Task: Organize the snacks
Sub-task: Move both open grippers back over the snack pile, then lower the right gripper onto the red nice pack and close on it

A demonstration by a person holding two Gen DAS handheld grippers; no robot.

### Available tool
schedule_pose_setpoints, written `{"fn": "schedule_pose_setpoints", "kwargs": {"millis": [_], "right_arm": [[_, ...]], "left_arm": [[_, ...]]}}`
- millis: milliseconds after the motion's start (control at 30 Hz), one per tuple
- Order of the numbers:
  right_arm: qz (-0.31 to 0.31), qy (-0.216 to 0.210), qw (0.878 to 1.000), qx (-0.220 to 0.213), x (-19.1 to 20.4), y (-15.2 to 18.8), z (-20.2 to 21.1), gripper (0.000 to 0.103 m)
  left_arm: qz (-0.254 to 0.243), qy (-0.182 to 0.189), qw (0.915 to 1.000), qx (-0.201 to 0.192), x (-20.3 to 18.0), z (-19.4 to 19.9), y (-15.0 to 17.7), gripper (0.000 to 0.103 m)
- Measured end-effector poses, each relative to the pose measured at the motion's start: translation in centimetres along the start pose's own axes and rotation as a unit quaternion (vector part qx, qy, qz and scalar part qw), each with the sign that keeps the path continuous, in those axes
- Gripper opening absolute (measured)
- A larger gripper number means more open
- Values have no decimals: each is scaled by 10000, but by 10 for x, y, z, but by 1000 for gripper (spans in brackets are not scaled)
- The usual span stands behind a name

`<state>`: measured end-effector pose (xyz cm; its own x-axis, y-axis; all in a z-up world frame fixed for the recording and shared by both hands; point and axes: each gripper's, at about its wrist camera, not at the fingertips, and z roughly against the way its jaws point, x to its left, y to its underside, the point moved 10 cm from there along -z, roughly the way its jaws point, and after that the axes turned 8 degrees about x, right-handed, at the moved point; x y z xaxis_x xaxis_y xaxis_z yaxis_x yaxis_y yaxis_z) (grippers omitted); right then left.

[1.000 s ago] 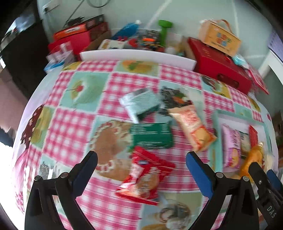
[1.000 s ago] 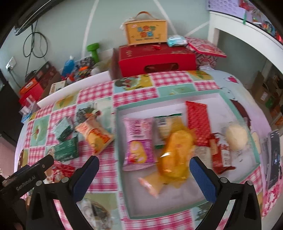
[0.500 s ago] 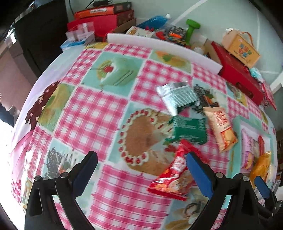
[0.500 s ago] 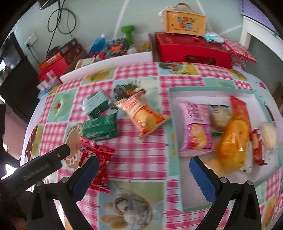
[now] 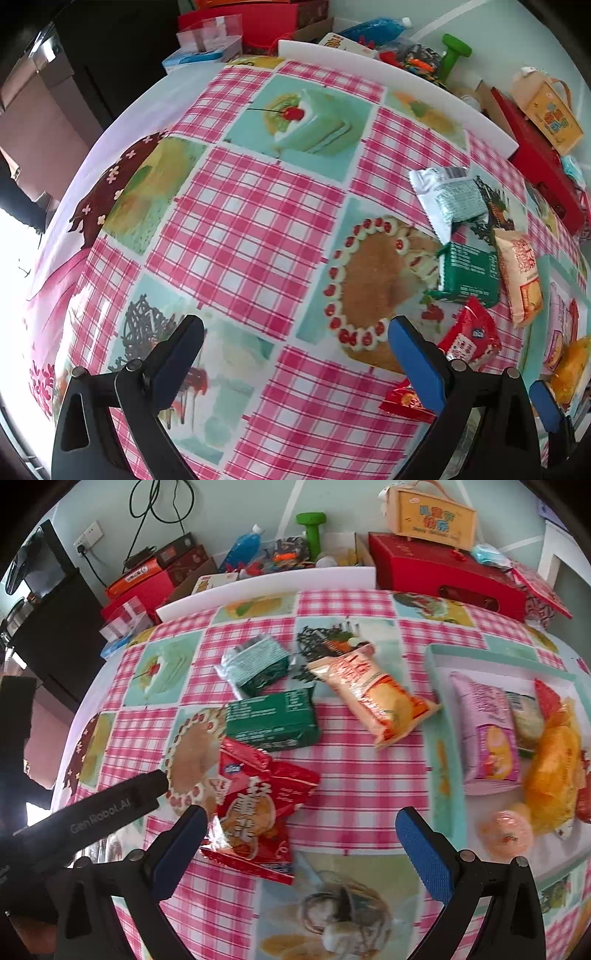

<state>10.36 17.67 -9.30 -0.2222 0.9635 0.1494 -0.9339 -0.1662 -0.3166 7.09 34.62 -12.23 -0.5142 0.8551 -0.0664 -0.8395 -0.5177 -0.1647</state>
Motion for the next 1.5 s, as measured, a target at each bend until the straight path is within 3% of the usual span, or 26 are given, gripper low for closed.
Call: {"fn": "schedule_pose_setpoints", "kwargs": {"millis": [333, 700, 967, 1267, 1400, 1500], "right_arm": [[118, -190, 9997, 121, 19, 3, -23, 103], [-511, 176, 9984, 187, -39, -9, -25, 103], [-346, 223, 9988, 258, -37, -5, -21, 100], [-163, 87, 9983, 556, -20, 13, -30, 90], [-121, 71, 9988, 465, -21, 12, -27, 71], [-98, 100, 9990, 414, -22, 10, -28, 68]], "left_arm": [[154, 11, 9999, -30, 16, 0, -8, 100], [59, -42, 9999, -73, 7, 3, -8, 100], [-102, -100, 9998, -103, -8, 6, -9, 100], [-232, -153, 9995, -146, -18, 9, -9, 100], [-256, -158, 9994, -150, -18, 10, -8, 100], [-284, -156, 9993, -165, -20, 11, -8, 100]]}}
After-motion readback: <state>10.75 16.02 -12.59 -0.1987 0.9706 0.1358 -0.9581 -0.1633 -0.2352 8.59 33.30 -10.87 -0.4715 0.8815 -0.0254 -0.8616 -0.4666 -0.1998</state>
